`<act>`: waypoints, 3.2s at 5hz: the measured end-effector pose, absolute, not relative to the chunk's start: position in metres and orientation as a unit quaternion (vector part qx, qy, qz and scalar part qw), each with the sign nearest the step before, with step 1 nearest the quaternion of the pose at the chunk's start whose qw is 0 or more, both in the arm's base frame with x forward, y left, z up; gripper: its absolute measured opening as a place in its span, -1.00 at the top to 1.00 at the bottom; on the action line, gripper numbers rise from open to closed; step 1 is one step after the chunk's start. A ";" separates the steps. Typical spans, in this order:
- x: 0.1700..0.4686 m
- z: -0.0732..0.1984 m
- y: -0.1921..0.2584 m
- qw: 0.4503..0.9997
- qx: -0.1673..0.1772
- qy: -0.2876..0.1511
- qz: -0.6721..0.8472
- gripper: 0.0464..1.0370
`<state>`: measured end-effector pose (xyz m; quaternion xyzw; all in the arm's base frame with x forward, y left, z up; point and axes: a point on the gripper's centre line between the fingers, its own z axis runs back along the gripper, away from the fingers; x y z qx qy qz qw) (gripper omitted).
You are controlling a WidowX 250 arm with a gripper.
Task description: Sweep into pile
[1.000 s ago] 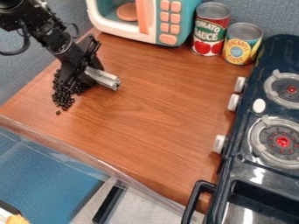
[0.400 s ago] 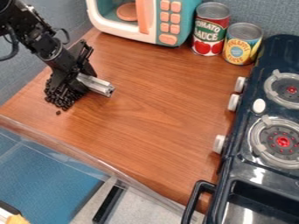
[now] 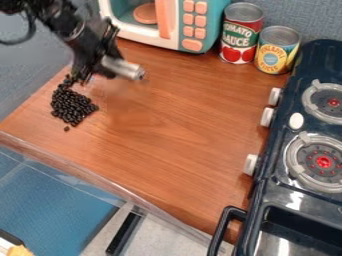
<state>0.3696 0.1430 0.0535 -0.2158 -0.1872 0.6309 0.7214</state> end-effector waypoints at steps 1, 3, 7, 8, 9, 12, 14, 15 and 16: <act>0.385 0.061 0.154 0.709 -0.212 -0.201 0.642 0.31; 0.392 0.022 0.170 0.705 -0.175 -0.178 0.664 0.31; 0.386 0.013 0.165 0.699 -0.173 -0.172 0.673 0.31; 0.371 0.018 0.157 0.699 -0.185 -0.164 0.671 0.31; 0.353 0.018 0.155 0.697 -0.195 -0.158 0.672 0.31; 0.312 0.021 0.157 0.701 -0.210 -0.150 0.665 0.31; 0.328 0.031 0.148 0.716 -0.227 -0.160 0.640 0.31; 0.342 0.050 0.124 0.737 -0.241 -0.167 0.610 0.31; 0.354 0.056 0.087 0.772 -0.235 -0.165 0.567 0.31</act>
